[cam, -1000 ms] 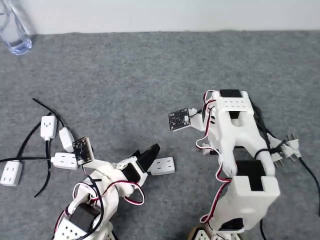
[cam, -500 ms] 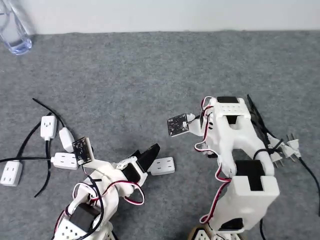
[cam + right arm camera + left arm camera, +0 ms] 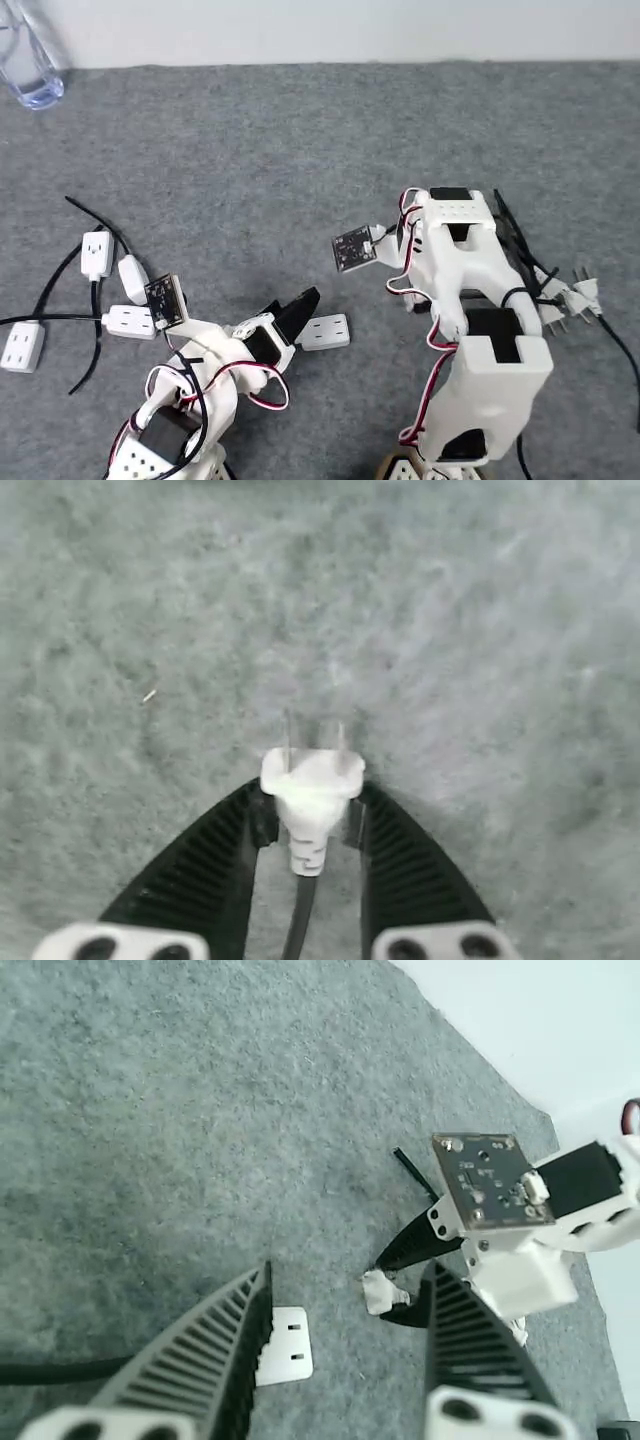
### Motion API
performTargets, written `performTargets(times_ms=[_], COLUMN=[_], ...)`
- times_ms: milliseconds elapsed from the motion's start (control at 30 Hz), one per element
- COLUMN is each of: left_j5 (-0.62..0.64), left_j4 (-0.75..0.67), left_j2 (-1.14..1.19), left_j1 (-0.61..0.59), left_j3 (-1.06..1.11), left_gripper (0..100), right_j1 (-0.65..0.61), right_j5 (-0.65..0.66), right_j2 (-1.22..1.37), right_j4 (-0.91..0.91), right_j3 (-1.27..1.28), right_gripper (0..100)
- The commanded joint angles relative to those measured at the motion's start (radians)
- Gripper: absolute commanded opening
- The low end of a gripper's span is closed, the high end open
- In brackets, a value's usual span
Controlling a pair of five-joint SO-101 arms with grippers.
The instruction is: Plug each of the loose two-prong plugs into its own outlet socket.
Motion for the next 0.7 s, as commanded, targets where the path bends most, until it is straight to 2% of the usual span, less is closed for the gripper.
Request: performTargets(times_ms=[0, 133, 500, 667], left_j5=[-0.009, -0.008, -0.003, -0.003], left_j4=[-0.003, -0.003, -0.061, -0.074], left_j2=[-0.003, -0.005, -0.005, -0.005], left_j1=[0.0, 0.002, 0.034, 0.034], left_j3=[-0.007, -0.007, -0.007, -0.007], left_gripper=[23, 23, 23, 23], right_j1=[-0.002, -0.036, -0.26, -0.363], right_j5=[0.043, -0.008, -0.497, -0.651], right_j2=[0.002, -0.041, -0.351, -0.433], right_j4=[0.058, 0.076, 0.093, 0.096], right_j3=[-0.002, -0.012, -0.012, -0.012], right_gripper=[0.9, 0.9, 0.9, 0.9])
